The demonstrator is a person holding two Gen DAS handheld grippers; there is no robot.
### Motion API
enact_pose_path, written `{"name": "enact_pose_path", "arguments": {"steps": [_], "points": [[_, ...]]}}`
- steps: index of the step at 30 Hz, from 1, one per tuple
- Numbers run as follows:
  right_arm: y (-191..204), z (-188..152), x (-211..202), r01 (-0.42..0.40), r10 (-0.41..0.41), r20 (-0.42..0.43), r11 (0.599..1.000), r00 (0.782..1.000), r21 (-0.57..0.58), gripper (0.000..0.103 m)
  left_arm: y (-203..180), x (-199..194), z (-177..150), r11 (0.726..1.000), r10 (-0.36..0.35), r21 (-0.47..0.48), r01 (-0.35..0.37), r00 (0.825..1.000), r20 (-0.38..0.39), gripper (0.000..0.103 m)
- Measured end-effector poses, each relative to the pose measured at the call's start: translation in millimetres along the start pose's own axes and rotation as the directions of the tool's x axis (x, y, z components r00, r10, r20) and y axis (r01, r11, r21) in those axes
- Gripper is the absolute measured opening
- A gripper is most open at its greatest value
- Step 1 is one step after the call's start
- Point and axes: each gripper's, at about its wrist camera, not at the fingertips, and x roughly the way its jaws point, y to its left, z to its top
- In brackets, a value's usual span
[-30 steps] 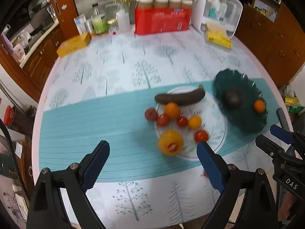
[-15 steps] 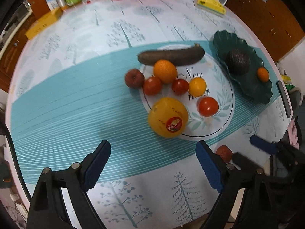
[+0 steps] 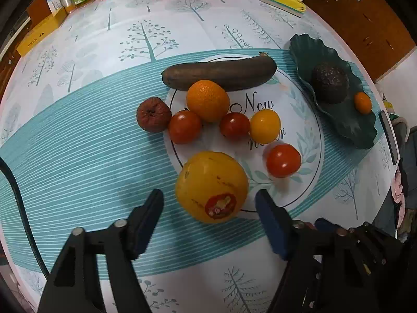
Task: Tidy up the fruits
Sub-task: 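Grasp the grapefruit with the left tool while the right tool grasps the wrinkled red fruit, then place grapefruit and wrinkled red fruit into the green bowl, open both tools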
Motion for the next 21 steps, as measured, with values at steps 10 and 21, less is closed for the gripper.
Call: {"name": "enact_pose_path", "arguments": {"steps": [10, 21], "points": [[9.9, 2.8, 6.1, 0.017, -0.016, 0.017, 0.998, 1.000, -0.058, 0.031, -2.8, 4.4, 2.6, 1.000, -0.007, 0.020, 0.006, 1.000, 0.014, 0.048], [5.5, 15.3, -33.8, 0.045, -0.039, 0.091, 0.997, 0.995, -0.065, 0.030, -35.4, -41.0, 4.0, 0.993, -0.037, 0.116, 0.026, 0.995, 0.090, 0.047]]}}
